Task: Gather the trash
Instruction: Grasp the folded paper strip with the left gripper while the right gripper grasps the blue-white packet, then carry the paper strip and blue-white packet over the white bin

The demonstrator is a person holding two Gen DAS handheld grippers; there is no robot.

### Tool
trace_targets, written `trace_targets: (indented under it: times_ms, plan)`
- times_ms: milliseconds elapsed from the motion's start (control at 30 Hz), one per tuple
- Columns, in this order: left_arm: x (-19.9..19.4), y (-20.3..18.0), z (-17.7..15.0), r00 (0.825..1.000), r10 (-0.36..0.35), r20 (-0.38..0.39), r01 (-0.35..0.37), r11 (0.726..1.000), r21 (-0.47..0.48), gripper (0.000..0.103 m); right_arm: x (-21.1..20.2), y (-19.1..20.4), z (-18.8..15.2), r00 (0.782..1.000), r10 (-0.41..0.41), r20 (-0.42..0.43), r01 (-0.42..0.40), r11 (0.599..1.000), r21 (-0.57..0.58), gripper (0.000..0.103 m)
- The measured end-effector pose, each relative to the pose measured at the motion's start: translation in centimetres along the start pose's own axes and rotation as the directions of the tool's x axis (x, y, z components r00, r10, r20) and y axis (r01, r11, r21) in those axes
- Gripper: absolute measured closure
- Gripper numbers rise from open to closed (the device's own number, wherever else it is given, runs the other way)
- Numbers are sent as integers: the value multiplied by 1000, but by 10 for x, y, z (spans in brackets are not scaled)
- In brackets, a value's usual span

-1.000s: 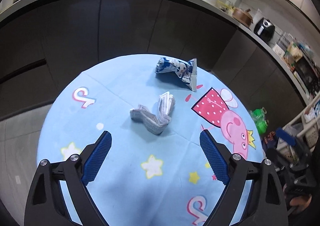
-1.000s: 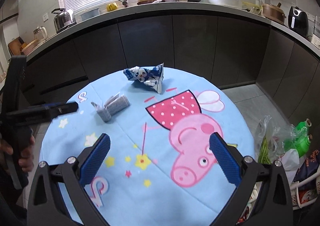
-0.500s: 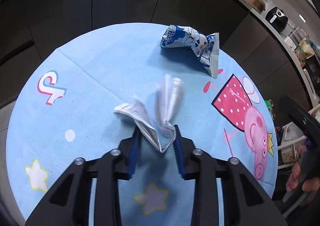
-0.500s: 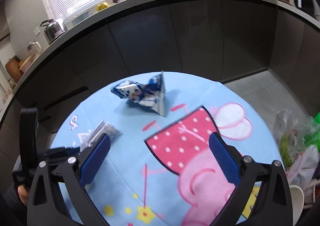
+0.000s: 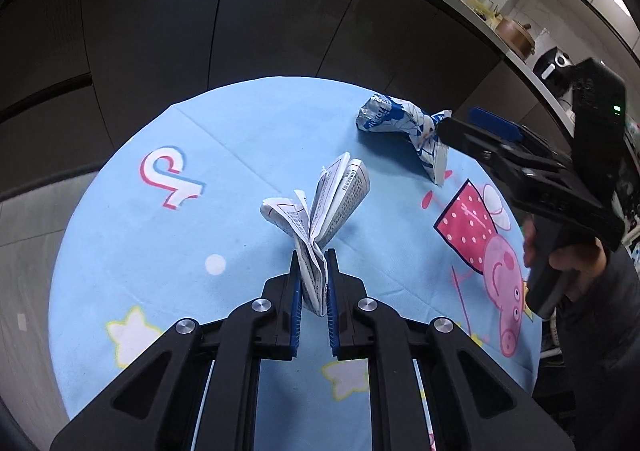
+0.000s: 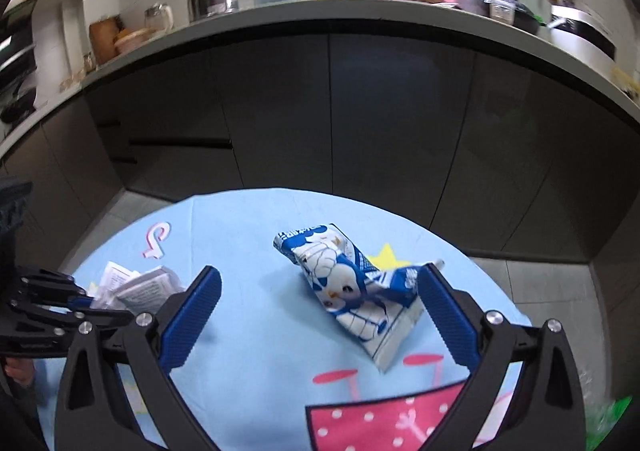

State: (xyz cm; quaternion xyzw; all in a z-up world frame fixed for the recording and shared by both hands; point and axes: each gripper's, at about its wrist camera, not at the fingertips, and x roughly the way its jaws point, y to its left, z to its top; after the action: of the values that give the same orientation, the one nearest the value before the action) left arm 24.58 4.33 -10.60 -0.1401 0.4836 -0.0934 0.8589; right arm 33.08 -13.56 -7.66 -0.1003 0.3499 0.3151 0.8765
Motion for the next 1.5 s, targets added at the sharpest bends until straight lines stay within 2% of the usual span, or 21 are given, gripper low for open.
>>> trace_targets:
  times_ms: [67,200,233,267,333,400,500,567,667,833,1067,1300,1500]
  plan:
    - [0,2,-1,1000,3,-4,-3,1000,-1,93,16,2,3,999,-10,-41,8,999,-36,16]
    - [3,2,-1,1000,8,-12,-8,1000,2,93,40,10,0,991,-95,-90,82,987,-138,35]
    - [4,3,-1,1000,9,-14,-9,1000,-1,93,42,11,-1,988,-120,-92,105,982,-157,54]
    - [4,4,-1,1000,10,-14,-10,1000,-4,93,42,12,-1,986,-135,-95,118,979,-164,61]
    - [3,4,0,1000,12,-12,-12,1000,-7,93,39,11,-2,988,-117,-101,104,987,-124,70]
    - [3,4,2,1000,11,-5,-11,1000,-11,93,28,7,-5,990,-93,-106,85,993,-78,75]
    - [-2,1,-2,1000,6,5,-6,1000,-16,93,9,4,-15,991,-82,-109,86,996,25,76]
    - [-8,-2,-4,1000,3,10,-3,1000,-10,93,-11,0,-27,995,-44,-88,55,990,130,76]
    - [-18,-9,-10,1000,-12,16,12,1000,8,93,-50,1,-49,999,-5,-33,13,966,259,76]
    - [-34,-33,-23,998,-64,15,63,997,46,93,-112,15,-93,999,7,43,-23,925,379,76]
    - [-52,-83,-49,991,-134,-9,134,982,132,93,-180,15,-154,993,-40,114,-28,841,541,76]
    - [-51,-143,-74,979,-193,-61,202,950,238,93,-230,14,-200,984,-116,133,12,796,606,76]
    - [-40,-190,-86,971,-215,-103,237,918,318,93,-263,0,-229,970,-185,155,39,753,656,76]
